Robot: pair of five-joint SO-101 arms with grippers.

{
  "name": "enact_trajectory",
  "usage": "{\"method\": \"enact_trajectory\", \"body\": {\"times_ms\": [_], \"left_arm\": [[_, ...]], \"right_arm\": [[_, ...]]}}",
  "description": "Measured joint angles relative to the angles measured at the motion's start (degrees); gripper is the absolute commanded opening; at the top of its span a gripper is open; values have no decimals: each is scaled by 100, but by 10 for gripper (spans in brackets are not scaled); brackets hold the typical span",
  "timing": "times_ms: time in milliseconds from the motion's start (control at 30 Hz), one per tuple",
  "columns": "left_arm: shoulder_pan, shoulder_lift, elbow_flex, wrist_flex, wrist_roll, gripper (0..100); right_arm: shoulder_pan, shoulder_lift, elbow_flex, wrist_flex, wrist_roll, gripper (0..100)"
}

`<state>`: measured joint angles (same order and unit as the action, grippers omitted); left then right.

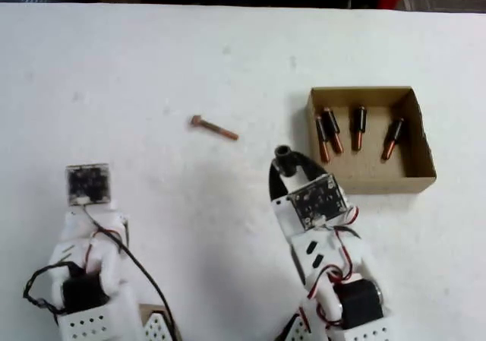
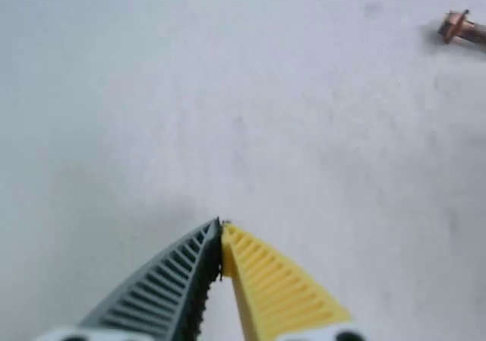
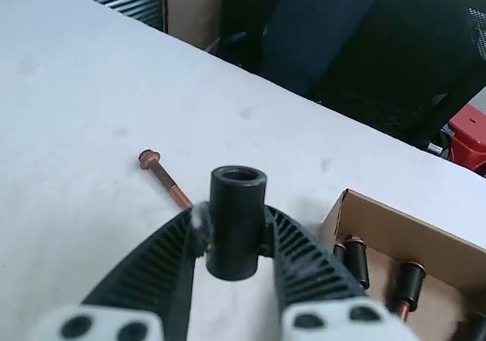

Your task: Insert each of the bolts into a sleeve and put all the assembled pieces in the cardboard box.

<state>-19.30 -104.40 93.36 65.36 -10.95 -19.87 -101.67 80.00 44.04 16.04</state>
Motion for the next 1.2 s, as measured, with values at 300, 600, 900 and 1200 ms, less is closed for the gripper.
{"method": "enact_trajectory", "body": {"times_ms": [300,600,900,1200], "left_arm": [[255,0,185,-510,-686,21],[607,0,-527,-422,-1002,20],[668,888,-1688,-62,-1257,20],[1407,3710,-2927,-44,-1257,21]], "right_arm": [[-9,-88,738,-1152,-53,16],[-9,-88,1336,-2110,-53,16],[0,-79,1635,-2892,-53,16],[0,-79,1635,-2901,-53,16]]}}
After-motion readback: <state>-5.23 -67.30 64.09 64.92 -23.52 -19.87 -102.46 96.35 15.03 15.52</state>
